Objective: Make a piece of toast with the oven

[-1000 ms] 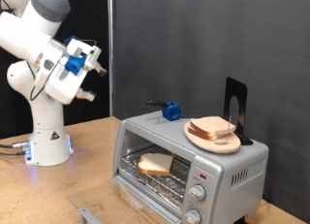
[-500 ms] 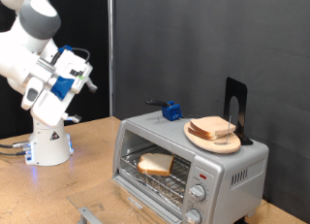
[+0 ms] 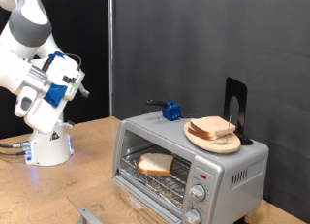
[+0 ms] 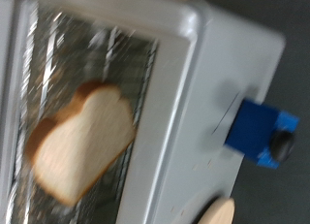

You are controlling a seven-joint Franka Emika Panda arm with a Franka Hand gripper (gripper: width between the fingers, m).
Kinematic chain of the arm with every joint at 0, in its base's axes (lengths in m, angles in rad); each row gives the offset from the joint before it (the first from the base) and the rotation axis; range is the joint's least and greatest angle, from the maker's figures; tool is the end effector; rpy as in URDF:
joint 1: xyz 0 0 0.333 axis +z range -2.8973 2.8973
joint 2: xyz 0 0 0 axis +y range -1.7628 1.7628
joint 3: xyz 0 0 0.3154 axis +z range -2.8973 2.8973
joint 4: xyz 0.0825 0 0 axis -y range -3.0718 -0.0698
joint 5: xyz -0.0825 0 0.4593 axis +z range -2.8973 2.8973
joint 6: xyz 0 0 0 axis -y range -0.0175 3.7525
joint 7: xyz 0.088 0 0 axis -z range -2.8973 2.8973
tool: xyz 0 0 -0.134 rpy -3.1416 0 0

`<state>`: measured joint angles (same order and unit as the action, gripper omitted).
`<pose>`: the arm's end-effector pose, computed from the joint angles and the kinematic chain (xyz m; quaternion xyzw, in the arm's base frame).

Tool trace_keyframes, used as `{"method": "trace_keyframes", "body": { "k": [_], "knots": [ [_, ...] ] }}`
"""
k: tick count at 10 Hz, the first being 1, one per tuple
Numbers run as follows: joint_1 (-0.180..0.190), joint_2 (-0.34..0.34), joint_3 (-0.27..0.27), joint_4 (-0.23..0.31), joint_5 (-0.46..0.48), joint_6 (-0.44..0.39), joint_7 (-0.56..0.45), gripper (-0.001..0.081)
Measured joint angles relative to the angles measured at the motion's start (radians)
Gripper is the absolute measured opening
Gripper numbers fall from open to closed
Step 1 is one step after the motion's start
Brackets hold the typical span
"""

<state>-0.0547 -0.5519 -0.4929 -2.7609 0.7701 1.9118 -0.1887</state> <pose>0.3742 -0.1092 0.3027 -0.8310 0.2892 0.0294 0.4743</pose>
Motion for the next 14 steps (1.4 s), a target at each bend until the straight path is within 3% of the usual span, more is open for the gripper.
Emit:
{"method": "trace_keyframes", "body": {
  "k": [2,5,8,11,14],
  "knots": [
    [-0.001,0.050,-0.013,0.035,-0.006,-0.036,0.090,0.0805],
    [0.012,0.232,-0.028,0.129,0.021,-0.029,0.087,0.0805],
    [0.020,0.413,-0.028,0.184,0.085,0.030,-0.065,0.0805],
    [0.007,0.572,-0.039,0.219,0.182,0.037,-0.223,0.0805],
    [0.001,0.708,-0.034,0.237,0.287,0.098,-0.306,0.0805]
  ]
}}
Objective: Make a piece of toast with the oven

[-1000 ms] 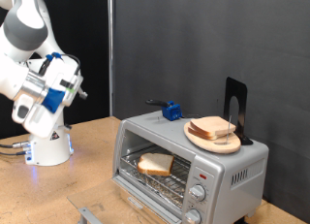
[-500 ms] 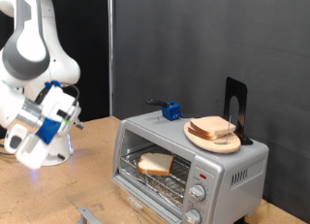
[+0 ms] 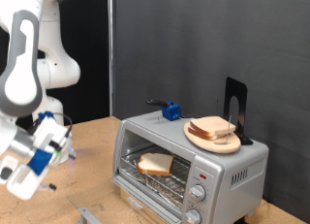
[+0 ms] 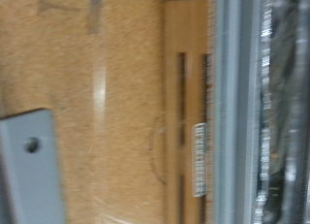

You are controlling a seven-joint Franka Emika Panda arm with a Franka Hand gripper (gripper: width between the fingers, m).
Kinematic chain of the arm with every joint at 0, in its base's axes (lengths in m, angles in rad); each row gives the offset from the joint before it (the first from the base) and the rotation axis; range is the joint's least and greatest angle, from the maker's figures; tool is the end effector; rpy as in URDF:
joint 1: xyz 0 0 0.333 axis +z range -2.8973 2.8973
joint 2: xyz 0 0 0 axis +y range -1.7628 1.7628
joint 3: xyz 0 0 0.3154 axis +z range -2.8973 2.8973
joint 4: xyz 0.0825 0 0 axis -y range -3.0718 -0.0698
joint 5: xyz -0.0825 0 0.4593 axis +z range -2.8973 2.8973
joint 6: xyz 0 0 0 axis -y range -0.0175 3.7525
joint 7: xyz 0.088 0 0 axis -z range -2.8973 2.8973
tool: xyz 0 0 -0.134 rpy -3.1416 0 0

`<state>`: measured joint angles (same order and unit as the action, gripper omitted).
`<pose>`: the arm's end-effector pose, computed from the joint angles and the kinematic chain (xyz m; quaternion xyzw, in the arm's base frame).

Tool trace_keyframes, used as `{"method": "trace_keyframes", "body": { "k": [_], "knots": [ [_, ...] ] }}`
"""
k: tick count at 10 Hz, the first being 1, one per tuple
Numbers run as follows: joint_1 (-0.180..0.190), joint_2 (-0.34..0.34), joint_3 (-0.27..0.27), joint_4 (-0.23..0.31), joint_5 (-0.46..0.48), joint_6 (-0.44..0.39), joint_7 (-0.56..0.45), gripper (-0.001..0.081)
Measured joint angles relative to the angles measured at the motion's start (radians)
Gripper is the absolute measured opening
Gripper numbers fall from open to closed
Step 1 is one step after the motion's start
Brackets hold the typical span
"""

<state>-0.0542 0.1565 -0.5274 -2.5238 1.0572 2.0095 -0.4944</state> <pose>0.3975 -0.1908 0.1205 -0.8166 0.3931 0.0558 0.4190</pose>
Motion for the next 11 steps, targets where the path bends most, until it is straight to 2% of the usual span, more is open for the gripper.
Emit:
{"method": "trace_keyframes", "body": {
  "k": [3,6,8,11],
  "knots": [
    [0.001,0.140,0.044,0.055,0.092,0.007,-0.046,0.0805],
    [0.003,0.221,0.104,0.096,0.126,-0.002,-0.083,0.0805],
    [0.005,0.221,0.135,0.101,0.124,-0.061,-0.108,0.0805],
    [0.002,0.151,0.140,0.083,0.070,-0.137,-0.137,0.0805]
  ]
}}
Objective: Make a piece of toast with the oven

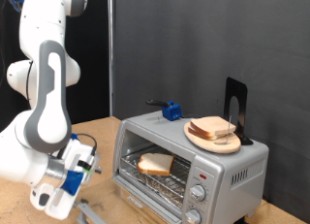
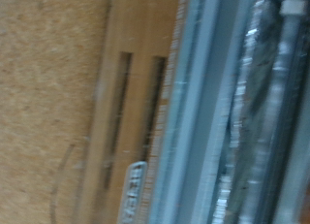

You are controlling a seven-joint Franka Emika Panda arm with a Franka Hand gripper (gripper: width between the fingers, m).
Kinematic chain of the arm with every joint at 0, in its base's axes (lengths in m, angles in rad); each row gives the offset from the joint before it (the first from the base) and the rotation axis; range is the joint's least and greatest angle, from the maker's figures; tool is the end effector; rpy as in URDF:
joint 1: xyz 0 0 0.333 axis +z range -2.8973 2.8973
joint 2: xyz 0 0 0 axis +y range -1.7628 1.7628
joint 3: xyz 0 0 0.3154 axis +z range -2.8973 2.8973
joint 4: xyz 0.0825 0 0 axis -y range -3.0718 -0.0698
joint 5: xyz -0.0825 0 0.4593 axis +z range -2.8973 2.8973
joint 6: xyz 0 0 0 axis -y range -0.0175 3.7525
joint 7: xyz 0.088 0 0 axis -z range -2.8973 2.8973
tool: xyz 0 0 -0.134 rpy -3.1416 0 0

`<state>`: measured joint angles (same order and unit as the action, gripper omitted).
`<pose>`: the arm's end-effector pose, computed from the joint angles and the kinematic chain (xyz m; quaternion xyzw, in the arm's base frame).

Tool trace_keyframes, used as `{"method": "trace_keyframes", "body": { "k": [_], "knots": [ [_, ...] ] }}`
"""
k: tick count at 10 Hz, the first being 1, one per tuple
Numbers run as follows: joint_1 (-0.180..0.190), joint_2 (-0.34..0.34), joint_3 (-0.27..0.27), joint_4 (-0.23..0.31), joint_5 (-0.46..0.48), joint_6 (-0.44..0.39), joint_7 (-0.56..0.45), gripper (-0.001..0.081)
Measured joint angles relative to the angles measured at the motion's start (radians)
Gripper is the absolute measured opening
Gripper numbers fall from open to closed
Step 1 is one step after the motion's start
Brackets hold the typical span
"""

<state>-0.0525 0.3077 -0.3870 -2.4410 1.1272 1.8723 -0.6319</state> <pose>0.4261 -0.1216 0.0852 -0.8257 0.2908 0.1067 0.4715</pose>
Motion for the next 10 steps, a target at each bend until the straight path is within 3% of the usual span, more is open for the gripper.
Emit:
{"method": "trace_keyframes", "body": {
  "k": [4,7,10],
  "knots": [
    [-0.018,-0.144,-0.030,-0.049,-0.046,-0.147,0.011,0.0805],
    [-0.009,-0.267,-0.011,-0.092,-0.046,-0.149,0.072,0.0805],
    [0.028,-0.362,0.053,-0.117,-0.010,-0.111,0.137,0.0805]
  ]
}}
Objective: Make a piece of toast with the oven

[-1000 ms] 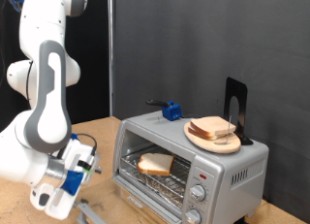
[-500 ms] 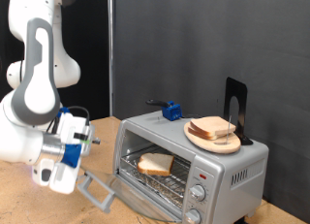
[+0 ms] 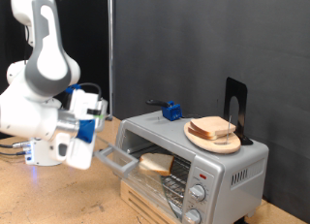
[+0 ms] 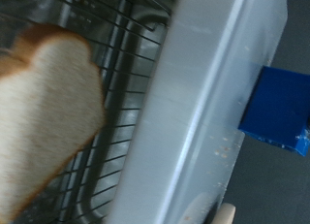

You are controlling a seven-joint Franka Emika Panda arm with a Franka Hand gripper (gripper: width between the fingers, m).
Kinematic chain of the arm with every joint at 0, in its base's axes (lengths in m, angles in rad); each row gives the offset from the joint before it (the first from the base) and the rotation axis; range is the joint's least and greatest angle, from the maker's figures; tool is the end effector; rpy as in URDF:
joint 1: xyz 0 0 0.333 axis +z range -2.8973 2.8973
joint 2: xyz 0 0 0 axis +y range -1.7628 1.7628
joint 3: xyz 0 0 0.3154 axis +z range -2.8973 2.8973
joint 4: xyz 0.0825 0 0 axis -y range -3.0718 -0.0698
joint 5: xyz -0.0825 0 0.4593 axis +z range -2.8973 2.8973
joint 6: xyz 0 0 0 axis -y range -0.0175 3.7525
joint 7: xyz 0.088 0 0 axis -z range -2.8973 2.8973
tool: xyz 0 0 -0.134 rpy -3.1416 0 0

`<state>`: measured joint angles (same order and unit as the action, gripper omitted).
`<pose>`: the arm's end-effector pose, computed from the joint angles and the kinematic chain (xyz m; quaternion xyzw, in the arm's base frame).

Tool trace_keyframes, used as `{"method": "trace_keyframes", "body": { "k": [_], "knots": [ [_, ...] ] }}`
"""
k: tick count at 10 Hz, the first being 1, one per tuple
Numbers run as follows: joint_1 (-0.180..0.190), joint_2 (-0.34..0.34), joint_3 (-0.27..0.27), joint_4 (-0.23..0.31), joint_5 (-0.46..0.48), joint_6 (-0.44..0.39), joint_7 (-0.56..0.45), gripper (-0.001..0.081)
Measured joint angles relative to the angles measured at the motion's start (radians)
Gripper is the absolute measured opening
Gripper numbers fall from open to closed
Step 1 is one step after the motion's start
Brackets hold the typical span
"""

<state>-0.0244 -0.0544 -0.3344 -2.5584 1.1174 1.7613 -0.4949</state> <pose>0.4403 -0.0523 0.2133 -0.8029 0.2261 0.0951 0.5433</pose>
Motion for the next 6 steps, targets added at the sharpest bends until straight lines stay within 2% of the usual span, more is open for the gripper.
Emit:
{"method": "trace_keyframes", "body": {
  "k": [2,6],
  "knots": [
    [0.021,-0.033,0.038,-0.013,0.009,0.037,0.045,0.0805],
    [0.019,-0.048,0.046,-0.046,0.006,0.065,0.062,0.0805]
  ]
}}
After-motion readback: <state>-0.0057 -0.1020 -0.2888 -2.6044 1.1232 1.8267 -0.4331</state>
